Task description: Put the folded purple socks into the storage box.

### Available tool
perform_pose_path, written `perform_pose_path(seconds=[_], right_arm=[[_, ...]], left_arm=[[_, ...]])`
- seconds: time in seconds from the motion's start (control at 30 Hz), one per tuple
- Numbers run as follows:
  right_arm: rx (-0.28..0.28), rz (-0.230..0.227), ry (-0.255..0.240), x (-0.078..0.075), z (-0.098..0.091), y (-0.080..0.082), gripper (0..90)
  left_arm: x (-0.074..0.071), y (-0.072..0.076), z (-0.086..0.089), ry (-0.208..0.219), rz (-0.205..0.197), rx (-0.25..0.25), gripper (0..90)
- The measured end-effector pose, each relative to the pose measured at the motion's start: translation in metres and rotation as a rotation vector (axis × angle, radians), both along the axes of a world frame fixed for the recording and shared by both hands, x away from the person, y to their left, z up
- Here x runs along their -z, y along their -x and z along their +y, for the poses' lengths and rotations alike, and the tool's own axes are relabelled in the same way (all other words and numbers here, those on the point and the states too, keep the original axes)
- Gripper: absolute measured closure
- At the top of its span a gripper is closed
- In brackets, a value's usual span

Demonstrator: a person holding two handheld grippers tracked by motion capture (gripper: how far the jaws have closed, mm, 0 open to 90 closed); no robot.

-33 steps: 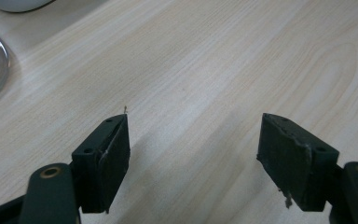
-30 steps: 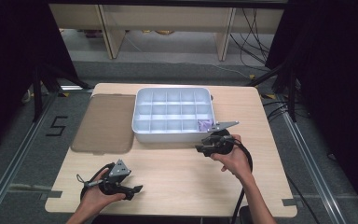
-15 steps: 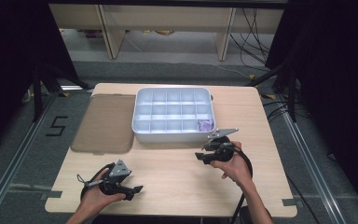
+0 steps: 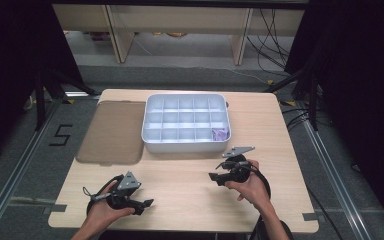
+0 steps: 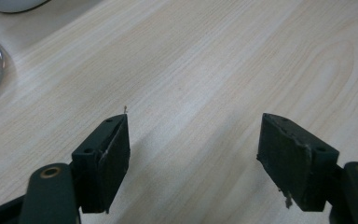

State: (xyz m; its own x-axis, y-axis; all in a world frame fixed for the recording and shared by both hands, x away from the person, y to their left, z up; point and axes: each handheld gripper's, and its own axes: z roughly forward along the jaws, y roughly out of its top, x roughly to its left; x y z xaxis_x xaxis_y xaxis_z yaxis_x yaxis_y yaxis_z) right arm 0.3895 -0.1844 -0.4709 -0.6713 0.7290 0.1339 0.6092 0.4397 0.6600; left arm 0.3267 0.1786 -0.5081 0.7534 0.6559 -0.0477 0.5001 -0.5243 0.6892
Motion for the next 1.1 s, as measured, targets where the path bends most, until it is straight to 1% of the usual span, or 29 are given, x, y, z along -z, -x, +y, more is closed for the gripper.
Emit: perform_pose_path(seconds=[0.07, 0.1, 0.13, 0.17, 0.2, 0.23, 0.27, 0.3, 0.37, 0.4, 0.43, 0.47, 0.5, 0.53, 0.57, 0.63, 0.67, 0.7, 0.73, 0.77, 0.8, 0.83, 0.87, 0.9, 0.93, 1.0, 1.03, 1.07, 1.1], right_arm=[[-0.006, -0.007, 0.011, 0.001, 0.0, 0.0, 34.5], [0.0, -0.014, 0.005, 0.003, 0.0, 0.001, 34.0], [-0.008, -0.002, 0.016, 0.002, -0.001, 0.001, 33.5], [-0.003, 0.01, 0.007, 0.002, 0.0, 0.003, 32.5], [0.004, 0.001, -0.009, 0.004, 0.001, 0.003, 31.5], [-0.004, 0.003, 0.007, 0.003, 0.0, 0.004, 30.9], [-0.001, 0.002, -0.003, 0.004, 0.001, 0.006, 30.3], [-0.012, -0.013, -0.002, 0.005, 0.001, 0.007, 29.4], [-0.003, -0.008, -0.011, 0.005, 0.002, 0.01, 28.4], [-0.004, -0.004, -0.007, 0.004, 0.003, 0.011, 27.2], [-0.006, -0.011, -0.009, 0.005, 0.003, 0.013, 25.9], [-0.012, -0.034, -0.016, 0.007, 0.004, 0.014, 25.8], [-0.008, -0.008, -0.014, 0.006, 0.004, 0.017, 25.5], [-0.021, -0.03, -0.014, 0.008, 0.005, 0.02, 24.2], [-0.011, -0.021, -0.028, 0.009, 0.006, 0.022, 23.6], [-0.021, -0.008, -0.015, 0.008, 0.005, 0.024, 22.8], [-0.011, -0.016, -0.018, 0.01, 0.005, 0.026, 22.3], [-0.017, -0.037, -0.032, 0.012, 0.005, 0.027, 22.0], [-0.014, -0.014, -0.015, 0.011, 0.004, 0.03, 21.7], [-0.019, -0.04, -0.034, 0.013, 0.004, 0.03, 21.6], [-0.02, -0.022, -0.022, 0.012, 0.003, 0.032, 21.6], [-0.031, -0.038, -0.022, 0.013, 0.002, 0.033, 21.5], [-0.028, -0.055, -0.037, 0.015, 0.003, 0.033, 21.4], [-0.035, -0.042, -0.028, 0.014, 0.002, 0.035, 21.4], [-0.037, -0.043, -0.024, 0.014, 0.001, 0.035, 21.4], [-0.043, -0.056, -0.038, 0.015, 0.002, 0.037, 21.4], [-0.042, -0.044, -0.02, 0.014, 0.001, 0.039, 21.4], [-0.05, -0.049, -0.02, 0.014, 0.0, 0.039, 21.4], [-0.041, -0.034, -0.025, 0.014, 0.001, 0.04, 21.2]], left_arm=[[0.0, 0.0, 0.0, 0.005, 0.003, 0.006, 24.9], [-0.001, 0.0, 0.0, -0.003, -0.007, 0.015, 24.9], [-0.001, 0.0, 0.001, -0.006, -0.008, 0.018, 24.9], [0.0, 0.0, 0.0, 0.007, 0.004, 0.004, 24.9], [0.0, 0.0, 0.0, 0.009, 0.003, 0.003, 24.9], [0.0, 0.0, 0.0, 0.007, 0.0, 0.001, 24.9], [-0.001, 0.0, 0.0, 0.007, 0.001, 0.002, 24.9], [-0.001, 0.0, 0.0, 0.006, 0.001, 0.002, 24.9], [-0.001, 0.0, 0.0, 0.004, -0.001, 0.004, 24.9], [-0.001, 0.0, 0.0, -0.009, -0.007, 0.017, 24.9], [-0.001, 0.0, 0.001, -0.012, -0.014, 0.015, 24.9], [-0.001, 0.0, 0.0, -0.012, -0.013, 0.015, 24.9], [-0.001, 0.0, 0.0, -0.011, -0.011, 0.011, 24.9], [-0.001, 0.0, 0.0, -0.01, -0.012, 0.011, 24.9], [-0.001, 0.0, 0.0, -0.01, -0.012, 0.011, 24.9], [-0.001, 0.0, 0.0, -0.011, -0.012, 0.013, 24.9], [-0.001, 0.0, 0.0, -0.013, -0.013, 0.017, 24.9], [-0.001, 0.0, 0.0, -0.007, -0.011, 0.019, 24.9], [-0.001, 0.0, 0.0, -0.01, -0.011, 0.024, 24.9], [-0.001, 0.0, 0.0, -0.008, -0.012, 0.022, 24.9], [-0.001, 0.001, -0.001, -0.01, -0.01, 0.012, 24.9], [0.0, 0.001, -0.002, 0.001, -0.006, 0.005, 24.9], [0.0, 0.001, -0.002, 0.0, -0.004, 0.011, 24.9], [-0.001, 0.001, -0.001, -0.008, -0.014, 0.023, 24.9], [-0.001, 0.001, -0.002, -0.008, -0.012, 0.021, 24.9], [-0.001, 0.001, -0.002, -0.009, -0.013, 0.022, 24.9], [-0.001, 0.001, -0.002, -0.012, -0.014, 0.019, 24.9], [-0.001, 0.001, -0.001, -0.016, -0.016, 0.02, 24.9], [-0.001, 0.001, -0.001, -0.019, -0.013, 0.027, 24.9]])
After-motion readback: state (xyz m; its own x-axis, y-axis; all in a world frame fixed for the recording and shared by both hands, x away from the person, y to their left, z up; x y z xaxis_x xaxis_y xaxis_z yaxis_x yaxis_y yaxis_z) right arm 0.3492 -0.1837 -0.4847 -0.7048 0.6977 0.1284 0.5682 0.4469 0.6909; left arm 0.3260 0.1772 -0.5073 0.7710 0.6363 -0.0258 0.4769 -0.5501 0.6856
